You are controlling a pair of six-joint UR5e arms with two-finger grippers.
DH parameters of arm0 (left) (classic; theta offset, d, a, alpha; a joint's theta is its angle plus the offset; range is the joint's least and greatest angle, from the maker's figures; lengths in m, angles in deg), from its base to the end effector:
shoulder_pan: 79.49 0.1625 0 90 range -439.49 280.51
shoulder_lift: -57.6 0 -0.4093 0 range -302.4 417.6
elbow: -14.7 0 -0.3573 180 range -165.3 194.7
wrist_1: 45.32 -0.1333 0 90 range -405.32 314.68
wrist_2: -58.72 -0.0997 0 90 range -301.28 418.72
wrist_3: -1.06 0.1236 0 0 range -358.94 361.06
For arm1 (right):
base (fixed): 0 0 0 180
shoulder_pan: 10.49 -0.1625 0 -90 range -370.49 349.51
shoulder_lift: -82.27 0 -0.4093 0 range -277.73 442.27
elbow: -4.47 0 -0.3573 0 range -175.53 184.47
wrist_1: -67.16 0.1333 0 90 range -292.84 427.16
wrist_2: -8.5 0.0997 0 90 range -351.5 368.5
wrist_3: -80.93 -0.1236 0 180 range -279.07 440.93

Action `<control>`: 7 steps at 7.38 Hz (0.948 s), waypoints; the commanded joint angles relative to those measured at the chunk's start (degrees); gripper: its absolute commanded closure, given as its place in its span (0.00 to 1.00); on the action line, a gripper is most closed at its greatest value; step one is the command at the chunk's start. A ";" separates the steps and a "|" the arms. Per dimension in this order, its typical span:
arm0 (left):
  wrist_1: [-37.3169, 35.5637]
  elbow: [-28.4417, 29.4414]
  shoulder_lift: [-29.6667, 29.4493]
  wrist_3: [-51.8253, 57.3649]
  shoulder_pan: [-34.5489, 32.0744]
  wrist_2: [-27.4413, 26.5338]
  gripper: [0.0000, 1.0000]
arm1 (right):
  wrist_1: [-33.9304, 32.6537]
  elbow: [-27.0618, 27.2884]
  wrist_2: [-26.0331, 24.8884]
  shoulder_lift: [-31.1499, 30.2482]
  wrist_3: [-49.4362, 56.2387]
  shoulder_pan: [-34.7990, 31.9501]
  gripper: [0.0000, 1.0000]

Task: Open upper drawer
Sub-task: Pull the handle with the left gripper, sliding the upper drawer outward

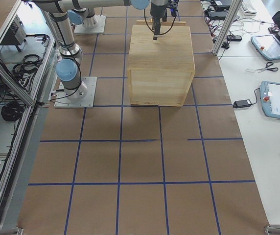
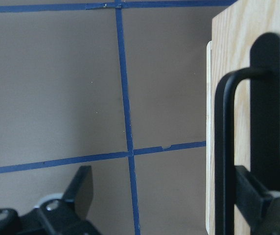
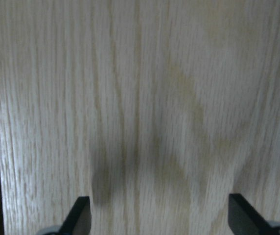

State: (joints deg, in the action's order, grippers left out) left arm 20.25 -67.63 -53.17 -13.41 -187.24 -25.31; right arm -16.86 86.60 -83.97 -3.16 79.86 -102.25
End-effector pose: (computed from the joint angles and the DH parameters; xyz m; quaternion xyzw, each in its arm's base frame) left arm -0.3267 -0.5412 0.3633 -0.0336 -0.9932 0.0803 0.0771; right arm 0.1428 -0.4790 0.4631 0.0065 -0.9995 -0.0228 0.0221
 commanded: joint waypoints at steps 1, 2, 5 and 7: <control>0.00 -0.03 0.03 1.72 1.13 -0.25 0.00 | 0.00 -0.04 0.00 0.00 0.02 0.00 0.00; 0.00 -0.11 0.03 2.85 1.74 -0.25 0.00 | 0.00 0.05 0.00 0.00 0.02 0.00 0.00; 2.89 0.41 0.38 3.74 3.06 -2.26 0.00 | 0.00 0.05 0.00 0.00 -0.06 0.00 0.00; 2.90 0.33 0.38 5.59 3.50 -2.45 0.00 | 0.00 -0.03 0.00 0.00 -0.06 0.00 0.00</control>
State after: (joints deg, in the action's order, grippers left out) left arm 22.94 -67.26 -52.86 -8.66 -184.13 -27.49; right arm -16.86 86.62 -83.97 -3.16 79.83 -102.25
